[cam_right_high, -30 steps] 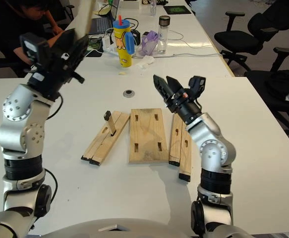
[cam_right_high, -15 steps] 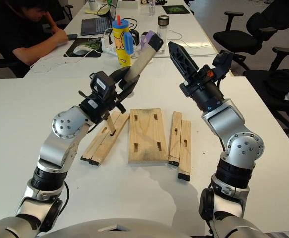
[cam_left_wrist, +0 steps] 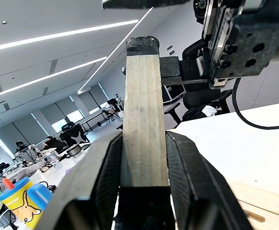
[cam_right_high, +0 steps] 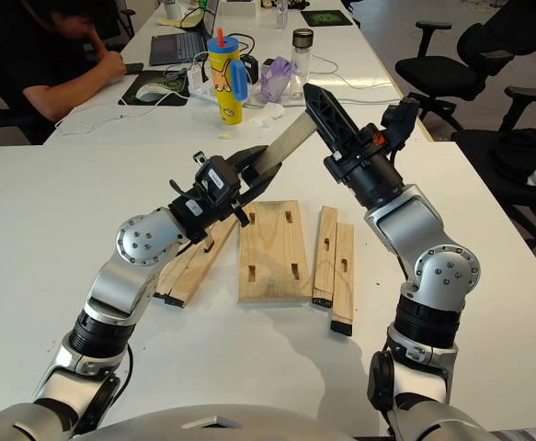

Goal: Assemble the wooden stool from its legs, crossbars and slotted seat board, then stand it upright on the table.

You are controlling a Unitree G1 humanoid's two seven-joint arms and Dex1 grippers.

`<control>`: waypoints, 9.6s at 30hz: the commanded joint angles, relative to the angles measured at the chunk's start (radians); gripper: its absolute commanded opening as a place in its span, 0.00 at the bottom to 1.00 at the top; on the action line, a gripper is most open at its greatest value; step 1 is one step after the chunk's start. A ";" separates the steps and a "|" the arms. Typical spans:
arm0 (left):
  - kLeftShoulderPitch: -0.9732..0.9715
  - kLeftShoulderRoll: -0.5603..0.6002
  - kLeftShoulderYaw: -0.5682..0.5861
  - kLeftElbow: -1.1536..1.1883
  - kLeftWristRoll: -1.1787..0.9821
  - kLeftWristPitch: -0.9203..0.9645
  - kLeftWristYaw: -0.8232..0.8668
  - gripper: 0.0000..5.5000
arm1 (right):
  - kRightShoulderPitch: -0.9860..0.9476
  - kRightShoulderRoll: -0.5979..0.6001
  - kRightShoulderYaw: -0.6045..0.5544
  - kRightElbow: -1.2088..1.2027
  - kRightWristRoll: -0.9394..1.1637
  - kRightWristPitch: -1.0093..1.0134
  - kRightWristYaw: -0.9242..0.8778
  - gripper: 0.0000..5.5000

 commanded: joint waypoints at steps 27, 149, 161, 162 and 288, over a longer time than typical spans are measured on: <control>0.054 -0.124 0.206 0.015 -0.184 0.092 0.075 0.51 | 0.123 -0.106 0.024 0.109 -0.574 -0.206 -0.017 0.08; 0.089 -0.211 0.221 0.020 -0.189 0.078 0.216 0.51 | 0.073 0.036 0.196 -0.088 -1.170 -0.384 0.133 0.23; 0.084 -0.220 0.223 0.031 -0.185 0.075 0.218 0.51 | 0.255 0.052 0.274 0.121 -1.246 -0.204 0.102 0.00; 0.081 -0.219 0.224 0.033 -0.185 0.076 0.217 0.51 | 0.291 0.056 0.283 0.142 -1.253 -0.191 0.101 0.00; -0.131 0.101 0.581 0.124 -1.572 0.806 0.033 0.08 | 0.149 -0.273 -0.006 0.039 0.187 0.224 0.506 0.38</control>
